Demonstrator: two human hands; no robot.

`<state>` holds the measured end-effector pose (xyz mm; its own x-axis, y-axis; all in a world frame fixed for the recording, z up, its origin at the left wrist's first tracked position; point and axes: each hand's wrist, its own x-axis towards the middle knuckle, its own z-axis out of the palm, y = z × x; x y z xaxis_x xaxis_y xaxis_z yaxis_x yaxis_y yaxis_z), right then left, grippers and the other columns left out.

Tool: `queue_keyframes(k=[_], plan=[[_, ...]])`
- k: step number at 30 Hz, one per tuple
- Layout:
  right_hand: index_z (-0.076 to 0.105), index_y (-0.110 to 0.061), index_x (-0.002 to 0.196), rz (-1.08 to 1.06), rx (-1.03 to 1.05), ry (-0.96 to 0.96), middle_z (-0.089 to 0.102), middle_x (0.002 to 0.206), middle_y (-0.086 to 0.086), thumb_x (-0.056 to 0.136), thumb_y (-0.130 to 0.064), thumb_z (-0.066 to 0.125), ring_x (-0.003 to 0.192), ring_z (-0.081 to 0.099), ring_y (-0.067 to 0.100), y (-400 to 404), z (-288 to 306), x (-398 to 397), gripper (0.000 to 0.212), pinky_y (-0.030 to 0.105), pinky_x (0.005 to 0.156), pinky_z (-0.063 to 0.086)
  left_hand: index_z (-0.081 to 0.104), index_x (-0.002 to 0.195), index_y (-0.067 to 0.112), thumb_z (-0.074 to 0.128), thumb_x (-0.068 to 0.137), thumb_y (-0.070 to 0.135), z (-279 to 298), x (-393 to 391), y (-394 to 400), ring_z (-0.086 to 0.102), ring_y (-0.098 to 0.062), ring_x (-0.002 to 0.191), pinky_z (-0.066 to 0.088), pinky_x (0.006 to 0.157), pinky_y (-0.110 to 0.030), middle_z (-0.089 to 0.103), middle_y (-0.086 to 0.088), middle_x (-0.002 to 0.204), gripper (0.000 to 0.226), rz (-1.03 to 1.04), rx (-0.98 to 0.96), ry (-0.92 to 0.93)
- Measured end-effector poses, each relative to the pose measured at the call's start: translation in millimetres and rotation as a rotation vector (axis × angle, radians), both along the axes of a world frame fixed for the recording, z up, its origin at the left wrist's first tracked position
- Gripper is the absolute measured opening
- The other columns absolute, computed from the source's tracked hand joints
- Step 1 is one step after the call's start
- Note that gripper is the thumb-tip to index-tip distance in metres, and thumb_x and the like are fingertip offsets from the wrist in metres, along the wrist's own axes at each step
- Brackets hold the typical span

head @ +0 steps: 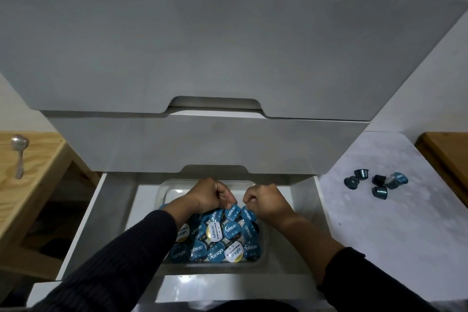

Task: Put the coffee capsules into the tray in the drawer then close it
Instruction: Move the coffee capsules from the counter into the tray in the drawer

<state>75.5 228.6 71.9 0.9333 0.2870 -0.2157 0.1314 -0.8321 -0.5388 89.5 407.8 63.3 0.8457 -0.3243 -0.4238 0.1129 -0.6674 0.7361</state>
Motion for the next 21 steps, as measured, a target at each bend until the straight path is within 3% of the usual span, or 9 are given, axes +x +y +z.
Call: queue_keyframes(k=[5,8,11,13,17,21], plan=[[0.071,-0.007,0.091,0.029,-0.008,-0.025,0.070,0.095,0.011,0.082,-0.010,0.059,0.079,0.059,0.016,0,3,-4,0.015,0.023,0.073,0.044,0.073,0.091,0.020,0.074,0.076,0.015,7,-5,-1,0.065,-0.007,0.090,0.049,0.080,-0.017,0.072,0.002,0.103,0.016,0.010,0.056,-0.046],[0.069,-0.008,0.095,0.049,-0.051,-0.080,0.067,0.104,0.010,0.086,-0.016,0.054,0.093,0.061,0.023,3,6,-10,0.020,0.027,0.082,0.046,0.070,0.099,0.017,0.062,0.086,0.016,19,-15,-3,0.062,-0.008,0.090,0.044,0.083,-0.017,0.071,0.000,0.107,0.015,0.026,0.155,-0.120],[0.059,-0.011,0.117,0.078,-0.146,-0.124,0.057,0.124,0.007,0.091,-0.023,0.046,0.112,0.053,0.022,3,8,-17,0.031,0.029,0.094,0.041,0.060,0.117,0.015,0.049,0.091,0.016,32,-29,-9,0.058,-0.020,0.107,0.043,0.092,-0.024,0.062,-0.007,0.122,0.028,-0.009,0.342,-0.274],[0.052,-0.012,0.126,0.081,-0.200,-0.191,0.052,0.130,0.006,0.093,-0.025,0.042,0.119,0.047,0.021,4,10,-27,0.037,0.029,0.098,0.038,0.048,0.130,0.015,0.046,0.093,0.019,40,-42,-15,0.050,-0.024,0.120,0.041,0.098,-0.030,0.052,-0.010,0.134,0.037,0.031,0.403,-0.272],[0.066,0.000,0.102,0.035,-0.145,-0.537,0.069,0.097,0.014,0.088,-0.020,0.040,0.092,0.067,0.028,5,5,-48,0.036,0.027,0.080,0.055,0.025,0.143,0.010,0.035,0.098,0.028,50,-67,-28,0.033,-0.022,0.135,0.031,0.107,-0.029,0.034,-0.010,0.146,0.049,0.095,0.506,-0.342],[0.067,0.004,0.103,0.021,-0.194,-0.664,0.071,0.100,0.018,0.094,-0.024,0.033,0.095,0.067,0.032,5,9,-59,0.045,0.035,0.085,0.056,0.020,0.144,0.007,0.030,0.099,0.029,50,-87,-39,0.026,-0.021,0.138,0.025,0.113,-0.029,0.032,-0.009,0.148,0.051,0.164,0.598,-0.470]])
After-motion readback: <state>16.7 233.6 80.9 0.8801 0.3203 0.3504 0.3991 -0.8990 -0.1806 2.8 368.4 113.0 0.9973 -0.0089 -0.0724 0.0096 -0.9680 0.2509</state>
